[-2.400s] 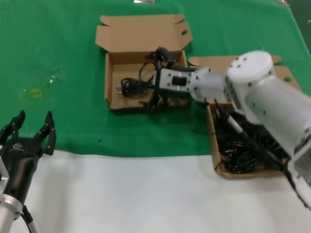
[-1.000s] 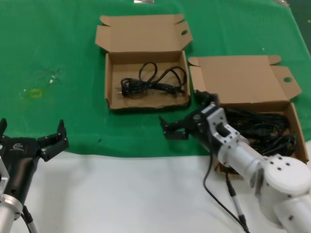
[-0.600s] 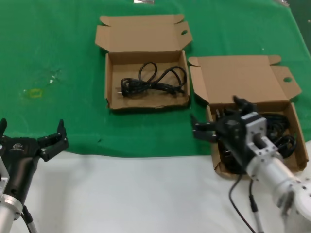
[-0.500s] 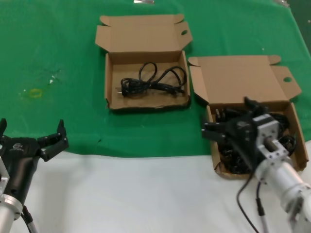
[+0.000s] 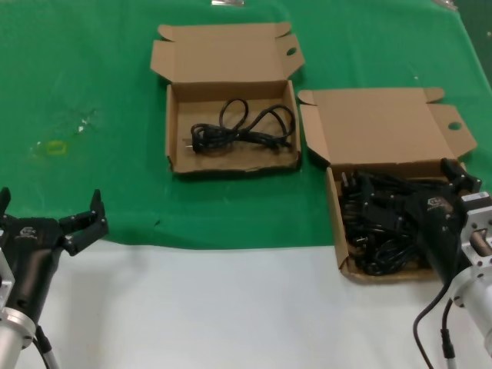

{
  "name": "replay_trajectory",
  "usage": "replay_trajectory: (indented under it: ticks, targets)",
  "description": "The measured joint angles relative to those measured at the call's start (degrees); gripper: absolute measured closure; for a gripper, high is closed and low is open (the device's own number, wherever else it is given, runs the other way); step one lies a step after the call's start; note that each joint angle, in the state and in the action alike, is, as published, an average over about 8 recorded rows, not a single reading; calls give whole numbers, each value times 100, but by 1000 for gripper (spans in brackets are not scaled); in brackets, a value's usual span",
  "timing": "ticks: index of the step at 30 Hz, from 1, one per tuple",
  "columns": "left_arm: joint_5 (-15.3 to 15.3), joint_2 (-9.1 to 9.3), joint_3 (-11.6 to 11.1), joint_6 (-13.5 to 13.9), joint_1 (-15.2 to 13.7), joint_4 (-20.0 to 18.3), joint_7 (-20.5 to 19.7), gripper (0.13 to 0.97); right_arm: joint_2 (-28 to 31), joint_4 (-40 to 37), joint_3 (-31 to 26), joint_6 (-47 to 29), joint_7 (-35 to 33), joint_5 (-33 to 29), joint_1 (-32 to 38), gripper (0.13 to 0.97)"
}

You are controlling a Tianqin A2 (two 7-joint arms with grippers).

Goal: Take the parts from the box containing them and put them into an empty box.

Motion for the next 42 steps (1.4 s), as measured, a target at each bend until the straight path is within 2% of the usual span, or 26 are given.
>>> replay_trajectory:
  ticks: [42]
  targets:
    - [0, 0, 0, 0, 0, 0, 0, 132, 1, 5, 3, 2, 3, -1, -5, 129]
